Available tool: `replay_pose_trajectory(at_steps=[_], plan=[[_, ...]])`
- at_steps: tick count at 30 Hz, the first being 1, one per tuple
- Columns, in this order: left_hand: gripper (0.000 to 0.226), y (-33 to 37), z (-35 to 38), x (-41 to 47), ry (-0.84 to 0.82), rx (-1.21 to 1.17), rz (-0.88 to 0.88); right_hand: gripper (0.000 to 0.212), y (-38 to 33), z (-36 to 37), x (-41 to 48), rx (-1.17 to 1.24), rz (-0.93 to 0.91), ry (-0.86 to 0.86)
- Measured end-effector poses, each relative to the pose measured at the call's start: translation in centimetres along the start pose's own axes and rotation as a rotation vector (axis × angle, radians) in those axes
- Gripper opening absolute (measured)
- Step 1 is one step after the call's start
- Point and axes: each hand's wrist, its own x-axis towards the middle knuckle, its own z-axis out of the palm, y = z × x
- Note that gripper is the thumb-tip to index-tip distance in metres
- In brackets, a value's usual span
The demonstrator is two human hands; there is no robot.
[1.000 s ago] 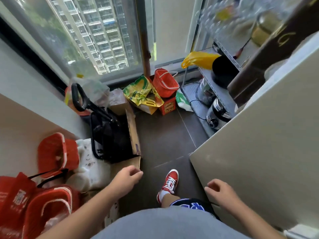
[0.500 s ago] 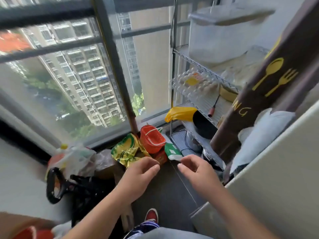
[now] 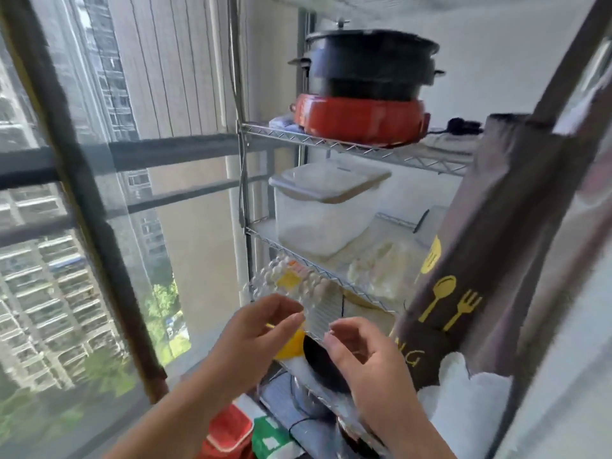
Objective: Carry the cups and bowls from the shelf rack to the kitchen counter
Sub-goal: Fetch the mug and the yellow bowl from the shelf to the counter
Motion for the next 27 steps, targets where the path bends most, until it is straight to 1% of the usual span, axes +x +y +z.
replay_pose_trajectory(at_steps=[3,6,11,16,20,24,27], plan=[[0.014,1.7,-1.3,4.8,-0.053,-0.034,0.144,0.014,-2.2,-0.4,3.3,-0.022,-0.052,0.113],[0.007,4.1,-2.4,9.2,-0.074,-0.056,0.264,0.011,-5.2,-1.5,6.4,-0.058,-0.138,0.210],[0.015,9.5,-3.3,14.8,-0.130,-0.054,0.516,0.017,-10.5,-4.2,10.3,-0.158,-0.298,0.348],[0.008,14.8,-3.2,19.0,-0.141,-0.014,0.709,0.019,-15.6,-6.7,13.1,-0.263,-0.457,0.465],[0.011,19.4,-3.2,21.7,-0.158,0.022,0.804,0.022,-19.8,-8.7,15.0,-0.322,-0.536,0.520],[0.011,24.0,-3.0,24.4,-0.118,0.060,0.883,0.026,-23.6,-11.3,17.1,-0.373,-0.574,0.633],[0.014,27.2,-2.7,27.3,-0.018,0.137,0.926,0.028,-26.2,-12.7,19.2,-0.391,-0.567,0.699]])
